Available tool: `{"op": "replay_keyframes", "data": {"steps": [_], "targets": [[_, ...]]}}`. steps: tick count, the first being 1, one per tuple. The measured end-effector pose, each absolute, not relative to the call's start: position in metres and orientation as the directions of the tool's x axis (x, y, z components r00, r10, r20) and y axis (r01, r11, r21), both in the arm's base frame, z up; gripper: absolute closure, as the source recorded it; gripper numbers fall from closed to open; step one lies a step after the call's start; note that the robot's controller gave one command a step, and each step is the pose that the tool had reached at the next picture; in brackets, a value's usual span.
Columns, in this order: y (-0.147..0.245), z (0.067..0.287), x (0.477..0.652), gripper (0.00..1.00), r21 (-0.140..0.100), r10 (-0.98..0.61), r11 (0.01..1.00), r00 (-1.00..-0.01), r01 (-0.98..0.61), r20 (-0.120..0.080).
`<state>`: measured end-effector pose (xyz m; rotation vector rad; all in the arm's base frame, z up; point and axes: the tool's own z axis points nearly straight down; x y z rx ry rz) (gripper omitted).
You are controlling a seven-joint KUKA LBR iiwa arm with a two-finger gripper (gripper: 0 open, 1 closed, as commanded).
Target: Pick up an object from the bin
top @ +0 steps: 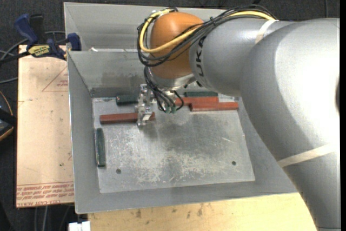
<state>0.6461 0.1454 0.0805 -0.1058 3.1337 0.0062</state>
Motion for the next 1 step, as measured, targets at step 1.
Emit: {"op": "replay_keyframes", "data": {"steps": [1], "targets": [[0.1516,0.2501,0.6101,1.0,0.001,-0.143,0.99,-0.99,-0.143,-0.008]]}}
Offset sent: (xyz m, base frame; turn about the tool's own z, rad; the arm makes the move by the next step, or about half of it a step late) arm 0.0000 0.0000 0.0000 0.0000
